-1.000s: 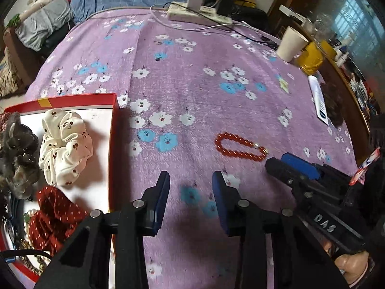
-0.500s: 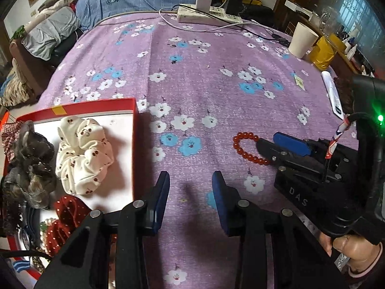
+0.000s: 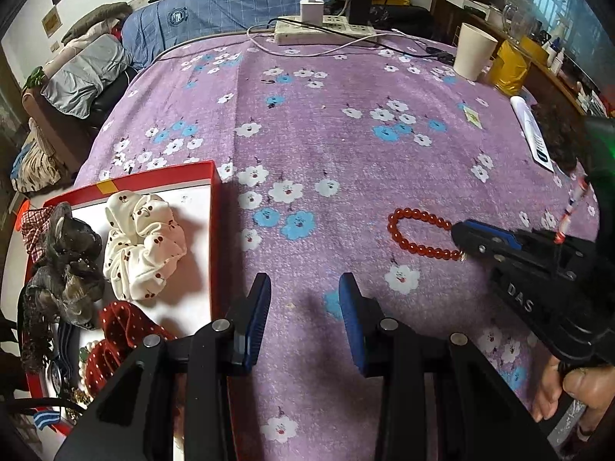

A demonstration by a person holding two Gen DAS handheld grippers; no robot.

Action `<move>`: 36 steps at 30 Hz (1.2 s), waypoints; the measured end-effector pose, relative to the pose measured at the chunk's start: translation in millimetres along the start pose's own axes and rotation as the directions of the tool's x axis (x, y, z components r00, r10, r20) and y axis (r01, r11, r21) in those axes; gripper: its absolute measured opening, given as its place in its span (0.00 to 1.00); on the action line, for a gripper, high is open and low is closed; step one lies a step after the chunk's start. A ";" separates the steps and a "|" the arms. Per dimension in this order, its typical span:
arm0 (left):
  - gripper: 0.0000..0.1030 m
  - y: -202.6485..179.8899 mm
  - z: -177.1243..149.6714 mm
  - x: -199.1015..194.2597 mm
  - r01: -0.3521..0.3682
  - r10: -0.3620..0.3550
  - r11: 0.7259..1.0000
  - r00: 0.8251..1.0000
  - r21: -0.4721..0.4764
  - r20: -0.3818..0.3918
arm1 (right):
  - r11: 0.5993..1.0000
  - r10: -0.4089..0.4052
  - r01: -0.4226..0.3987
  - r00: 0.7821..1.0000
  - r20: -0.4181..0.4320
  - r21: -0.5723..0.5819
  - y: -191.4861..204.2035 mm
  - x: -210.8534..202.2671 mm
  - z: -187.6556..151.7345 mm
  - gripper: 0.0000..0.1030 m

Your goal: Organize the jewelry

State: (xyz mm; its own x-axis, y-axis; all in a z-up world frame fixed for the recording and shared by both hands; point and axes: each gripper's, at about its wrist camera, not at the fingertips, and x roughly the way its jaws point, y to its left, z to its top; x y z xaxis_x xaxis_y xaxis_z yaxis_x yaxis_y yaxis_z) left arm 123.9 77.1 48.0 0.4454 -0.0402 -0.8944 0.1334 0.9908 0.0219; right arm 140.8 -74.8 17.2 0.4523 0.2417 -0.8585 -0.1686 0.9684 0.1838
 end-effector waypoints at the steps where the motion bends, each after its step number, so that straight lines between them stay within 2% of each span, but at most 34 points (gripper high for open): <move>1: 0.34 -1.7 -1.6 -1.2 0.002 -0.002 1.000 1.000 0.001 0.000 | 1.000 0.007 -0.007 1.000 0.001 0.010 -1.7 -3.1 -3.3 0.07; 7: 0.34 -4.0 -11.1 -6.0 0.019 -0.019 1.000 1.000 -0.023 -0.009 | 0.997 0.050 -0.051 0.999 0.017 0.061 -11.8 -30.8 -28.3 0.07; 19: 0.34 -6.3 -48.2 -26.3 0.054 -0.056 0.996 0.998 -0.076 -0.025 | 0.979 0.099 -0.098 0.995 0.002 0.177 -31.5 -75.2 -104.6 0.07; 29: 0.35 2.3 -83.0 -63.2 0.058 -0.058 0.991 0.998 -0.123 0.003 | 0.975 0.120 -0.125 0.992 0.038 0.184 -30.1 -111.9 -130.3 0.07; 36: 0.36 42.3 -114.0 -85.3 0.028 -0.026 0.972 1.000 -0.235 0.008 | 0.974 0.142 -0.150 0.988 0.063 0.168 -25.0 -131.8 -141.1 0.07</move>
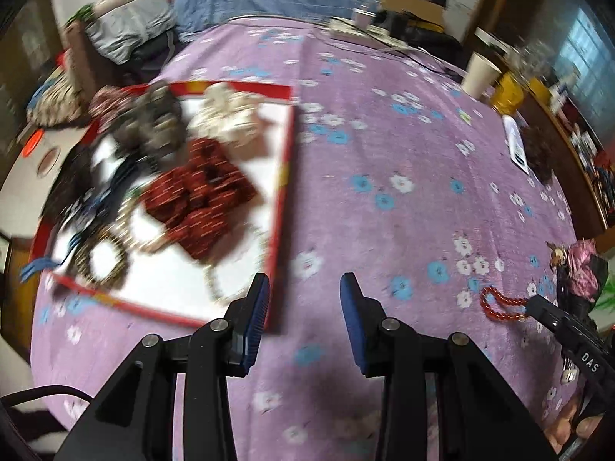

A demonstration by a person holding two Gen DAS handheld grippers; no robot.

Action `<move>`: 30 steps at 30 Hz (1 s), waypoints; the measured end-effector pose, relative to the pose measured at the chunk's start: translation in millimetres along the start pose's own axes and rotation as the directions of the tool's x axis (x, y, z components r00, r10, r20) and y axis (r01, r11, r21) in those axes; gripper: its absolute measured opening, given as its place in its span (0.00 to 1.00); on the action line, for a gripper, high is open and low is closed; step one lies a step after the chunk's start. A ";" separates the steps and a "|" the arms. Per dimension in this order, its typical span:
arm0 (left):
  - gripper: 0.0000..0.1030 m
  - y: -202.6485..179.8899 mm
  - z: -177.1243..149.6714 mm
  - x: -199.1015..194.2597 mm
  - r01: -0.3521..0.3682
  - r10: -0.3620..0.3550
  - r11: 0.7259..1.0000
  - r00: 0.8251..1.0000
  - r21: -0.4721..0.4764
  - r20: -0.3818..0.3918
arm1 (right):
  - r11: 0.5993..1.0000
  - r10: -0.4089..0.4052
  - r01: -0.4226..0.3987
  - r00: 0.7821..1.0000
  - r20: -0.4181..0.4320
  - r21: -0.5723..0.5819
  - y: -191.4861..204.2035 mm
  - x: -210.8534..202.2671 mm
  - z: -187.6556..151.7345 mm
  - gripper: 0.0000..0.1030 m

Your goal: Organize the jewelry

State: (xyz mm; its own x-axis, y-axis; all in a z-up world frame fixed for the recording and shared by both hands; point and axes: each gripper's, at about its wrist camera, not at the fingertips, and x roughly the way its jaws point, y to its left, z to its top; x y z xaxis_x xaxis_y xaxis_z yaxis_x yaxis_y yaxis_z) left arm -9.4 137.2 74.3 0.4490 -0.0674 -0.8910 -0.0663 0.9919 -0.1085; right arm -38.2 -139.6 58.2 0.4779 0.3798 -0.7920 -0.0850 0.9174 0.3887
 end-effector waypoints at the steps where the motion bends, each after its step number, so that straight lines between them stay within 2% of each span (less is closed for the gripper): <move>1: 0.36 9.1 -2.9 -3.8 -0.009 0.009 1.000 1.000 -0.021 0.003 | 1.000 0.004 -0.004 1.000 0.004 -0.002 1.1 -2.8 -1.5 0.07; 8: 0.36 68.3 -25.8 -24.8 -0.089 0.091 0.983 0.996 -0.162 0.003 | 0.999 0.038 -0.037 0.999 0.028 -0.017 8.2 -19.6 -8.7 0.07; 13: 0.47 80.3 -35.0 -29.8 -0.071 0.073 0.974 0.997 -0.217 0.000 | 0.998 0.060 -0.059 0.998 0.032 -0.032 12.4 -26.7 -13.7 0.07; 16: 0.47 65.8 -31.7 -23.6 -0.056 0.057 0.983 0.998 -0.173 -0.001 | 0.997 0.072 -0.071 0.997 0.032 -0.037 14.2 -29.5 -17.9 0.07; 19: 0.47 34.4 -22.0 -7.3 -0.061 0.061 0.997 0.998 -0.044 0.011 | 0.996 0.082 -0.081 0.996 0.031 -0.038 13.7 -31.0 -24.5 0.07; 23: 0.47 3.2 -7.3 27.7 -0.083 0.085 0.993 0.996 0.083 -0.019 | 0.995 0.095 -0.095 0.995 0.030 -0.020 8.8 -30.5 -32.0 0.08; 24: 0.45 0.3 -5.0 33.8 -0.090 0.093 0.992 0.995 0.094 -0.030 | 0.995 0.097 -0.097 0.995 0.030 -0.014 7.2 -30.7 -33.5 0.08; 26: 0.24 -5.5 -1.3 51.7 -0.111 0.119 0.986 0.991 0.123 -0.064 | 0.995 0.101 -0.101 0.994 0.031 -0.003 3.5 -31.0 -37.3 0.08; 27: 0.07 -7.5 -0.6 59.6 -0.132 0.144 0.982 0.986 0.138 -0.081 | 0.995 0.103 -0.103 0.994 0.031 0.002 1.7 -31.2 -38.8 0.08; 28: 0.02 -9.4 0.1 62.1 -0.177 0.188 0.972 0.980 0.155 -0.062 | 0.995 0.104 -0.104 0.994 0.032 0.007 -0.2 -31.2 -40.4 0.08; 30: 0.02 -9.0 2.3 62.9 -0.170 0.183 0.973 0.980 0.154 -0.076 | 0.994 0.107 -0.108 0.994 0.034 0.021 -5.1 -30.9 -42.7 0.08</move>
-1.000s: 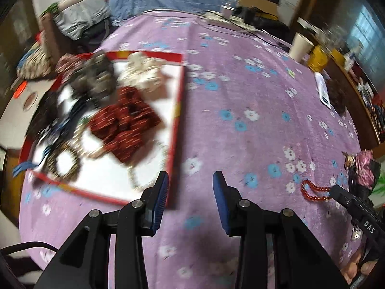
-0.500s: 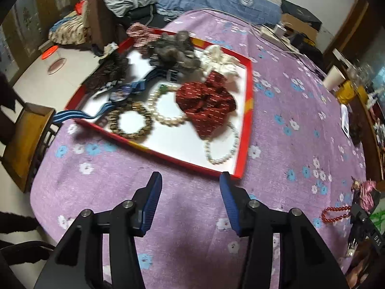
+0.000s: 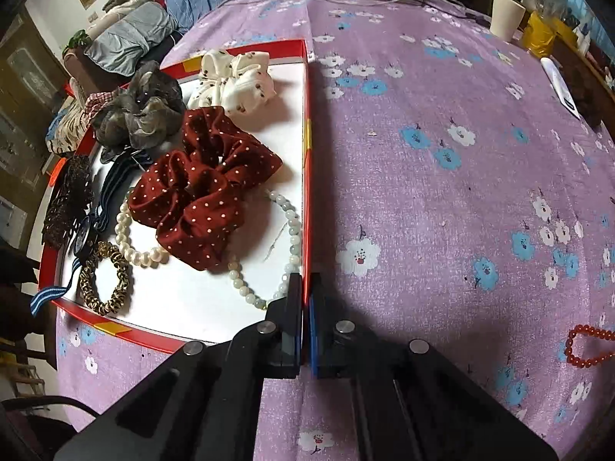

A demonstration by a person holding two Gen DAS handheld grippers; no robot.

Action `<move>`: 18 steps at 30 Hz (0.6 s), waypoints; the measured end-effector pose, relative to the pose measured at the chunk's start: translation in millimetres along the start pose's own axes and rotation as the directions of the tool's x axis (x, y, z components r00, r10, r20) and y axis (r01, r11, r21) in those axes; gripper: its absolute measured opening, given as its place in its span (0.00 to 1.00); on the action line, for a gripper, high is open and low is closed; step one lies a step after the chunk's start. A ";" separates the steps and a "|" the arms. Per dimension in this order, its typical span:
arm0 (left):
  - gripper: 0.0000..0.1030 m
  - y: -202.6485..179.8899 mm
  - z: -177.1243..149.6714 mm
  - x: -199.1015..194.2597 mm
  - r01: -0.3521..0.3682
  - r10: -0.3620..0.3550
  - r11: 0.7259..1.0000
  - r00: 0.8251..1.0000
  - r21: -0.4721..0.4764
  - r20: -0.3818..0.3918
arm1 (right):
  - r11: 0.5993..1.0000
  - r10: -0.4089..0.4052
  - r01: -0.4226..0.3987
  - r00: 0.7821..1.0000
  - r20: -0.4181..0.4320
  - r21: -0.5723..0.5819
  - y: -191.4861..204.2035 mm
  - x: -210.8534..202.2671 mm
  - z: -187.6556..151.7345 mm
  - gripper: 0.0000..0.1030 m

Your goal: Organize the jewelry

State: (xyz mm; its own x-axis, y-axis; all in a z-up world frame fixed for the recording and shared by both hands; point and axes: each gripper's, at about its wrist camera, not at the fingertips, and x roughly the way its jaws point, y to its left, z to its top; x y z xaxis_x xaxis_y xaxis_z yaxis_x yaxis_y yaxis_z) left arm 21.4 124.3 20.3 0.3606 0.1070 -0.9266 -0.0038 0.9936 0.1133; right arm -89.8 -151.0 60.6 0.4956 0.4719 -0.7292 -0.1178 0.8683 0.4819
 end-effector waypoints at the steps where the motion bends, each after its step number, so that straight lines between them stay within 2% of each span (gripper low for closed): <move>1: 0.02 2.4 1.0 -1.3 0.012 -0.012 1.000 1.000 -0.010 -0.005 | 1.000 0.002 -0.002 1.000 0.003 0.008 -2.8 -0.2 -0.6 0.08; 4: 0.02 13.2 4.6 -20.3 0.052 -0.051 0.998 0.999 -0.041 0.018 | 0.999 0.008 -0.009 1.000 0.016 0.037 -11.3 -1.6 -0.9 0.07; 9: 0.04 43.0 15.4 -69.7 0.146 -0.135 0.982 0.986 -0.119 0.098 | 0.994 0.027 -0.033 0.998 0.054 0.100 -29.8 -3.8 0.6 0.07; 13: 0.04 47.6 19.3 -83.1 0.154 -0.142 0.982 0.984 -0.108 0.110 | 0.990 0.040 -0.048 0.997 0.064 0.129 -38.4 0.6 0.7 0.07; 18: 0.04 37.0 16.9 -66.2 0.131 -0.124 0.988 0.989 -0.086 0.078 | 0.987 0.042 -0.050 0.998 0.056 0.152 -44.2 6.8 1.7 0.07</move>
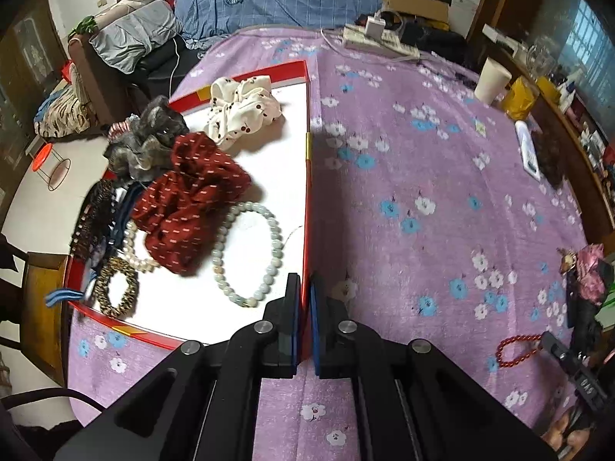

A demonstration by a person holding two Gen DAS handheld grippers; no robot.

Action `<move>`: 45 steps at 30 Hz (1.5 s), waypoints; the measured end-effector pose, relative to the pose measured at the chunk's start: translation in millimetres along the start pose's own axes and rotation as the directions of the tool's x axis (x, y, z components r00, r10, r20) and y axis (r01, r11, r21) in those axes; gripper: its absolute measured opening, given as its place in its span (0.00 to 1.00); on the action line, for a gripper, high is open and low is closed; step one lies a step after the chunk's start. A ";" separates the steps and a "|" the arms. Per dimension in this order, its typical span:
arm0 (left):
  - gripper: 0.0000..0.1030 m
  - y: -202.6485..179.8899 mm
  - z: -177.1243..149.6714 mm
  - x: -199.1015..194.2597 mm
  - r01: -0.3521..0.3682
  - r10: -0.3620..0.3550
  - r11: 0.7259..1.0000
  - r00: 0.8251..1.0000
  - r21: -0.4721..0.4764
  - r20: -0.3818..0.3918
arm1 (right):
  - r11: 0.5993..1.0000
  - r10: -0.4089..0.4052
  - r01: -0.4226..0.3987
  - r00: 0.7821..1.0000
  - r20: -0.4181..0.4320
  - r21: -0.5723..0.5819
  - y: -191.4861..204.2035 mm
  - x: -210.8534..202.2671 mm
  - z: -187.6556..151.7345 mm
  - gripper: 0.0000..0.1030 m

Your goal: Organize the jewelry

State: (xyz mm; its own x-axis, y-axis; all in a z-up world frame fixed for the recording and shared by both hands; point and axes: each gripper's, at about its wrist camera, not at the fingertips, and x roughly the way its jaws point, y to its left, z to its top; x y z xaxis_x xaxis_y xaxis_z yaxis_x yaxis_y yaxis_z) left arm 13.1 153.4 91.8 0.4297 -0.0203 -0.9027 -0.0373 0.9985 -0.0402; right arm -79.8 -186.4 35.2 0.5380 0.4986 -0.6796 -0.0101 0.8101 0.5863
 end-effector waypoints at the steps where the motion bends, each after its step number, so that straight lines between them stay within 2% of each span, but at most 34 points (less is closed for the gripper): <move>1: 0.03 -4.1 -2.8 7.5 0.000 0.000 1.000 1.000 -0.003 -0.009 | 1.000 -0.003 0.003 1.000 -0.001 -0.001 0.5 0.2 1.0 0.07; 9: 0.03 -26.0 -28.3 39.8 -0.053 0.054 0.998 0.998 0.030 -0.032 | 0.999 -0.033 0.032 0.999 -0.017 -0.044 10.3 -2.4 8.5 0.07; 14: 0.03 -41.3 -39.0 48.3 -0.084 0.085 0.996 0.996 0.043 -0.013 | 0.994 -0.050 0.047 0.998 -0.031 -0.094 24.7 -3.6 12.0 0.07; 17: 0.03 -44.6 -46.1 37.9 -0.088 0.087 0.995 0.996 0.042 0.026 | 0.990 -0.058 0.052 0.998 -0.038 -0.129 34.5 -4.7 12.8 0.08; 20: 0.08 -43.9 -53.1 15.5 -0.067 0.065 0.997 0.995 0.034 0.072 | 0.984 -0.060 0.052 0.997 -0.042 -0.169 46.7 -6.7 14.7 0.08; 21: 0.13 -43.1 -55.1 9.1 -0.063 0.061 0.998 0.995 0.031 0.081 | 0.982 -0.059 0.050 0.997 -0.042 -0.180 50.4 -7.3 15.1 0.08; 22: 0.23 -41.3 -58.5 0.5 -0.059 0.056 0.998 0.994 0.026 0.095 | 0.980 -0.056 0.046 0.998 -0.042 -0.192 54.3 -7.4 15.9 0.08; 24: 0.35 -33.0 -67.0 -19.0 -0.055 0.054 0.998 0.991 0.007 0.124 | 0.978 -0.040 0.030 0.998 -0.047 -0.208 63.0 -6.1 17.9 0.08; 25: 0.37 -26.0 -72.2 -29.7 -0.063 0.063 0.998 0.988 -0.008 0.138 | 0.977 -0.032 0.021 0.998 -0.049 -0.213 66.5 -5.3 18.3 0.08; 29: 0.37 4.8 -84.5 -55.7 -0.092 0.102 0.993 0.983 -0.067 0.154 | 0.966 -0.004 -0.012 0.998 -0.062 -0.259 90.9 -1.0 20.9 0.08; 35: 0.37 55.7 -84.1 -76.3 -0.114 0.139 0.982 0.975 -0.151 0.172 | 0.940 0.016 -0.038 0.998 -0.066 -0.339 143.5 9.9 27.9 0.08; 40: 0.37 89.2 -77.0 -82.3 -0.117 0.144 0.983 0.970 -0.144 0.194 | 0.935 0.030 -0.059 0.995 -0.090 -0.349 182.4 38.0 39.9 0.08; 45: 0.38 114.5 -75.5 -76.1 -0.130 0.149 0.986 0.970 -0.106 0.193 | 0.927 0.013 -0.058 0.993 -0.121 -0.370 226.8 87.7 52.8 0.08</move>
State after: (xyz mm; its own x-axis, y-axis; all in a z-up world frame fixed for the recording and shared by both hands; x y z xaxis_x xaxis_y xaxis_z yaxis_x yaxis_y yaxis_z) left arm -92.0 265.4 123.6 0.5856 0.1386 -0.7987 -0.1880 0.9816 0.0324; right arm 9.6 24.8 131.9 0.4318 0.5431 -0.7202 -0.3520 0.8366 0.4198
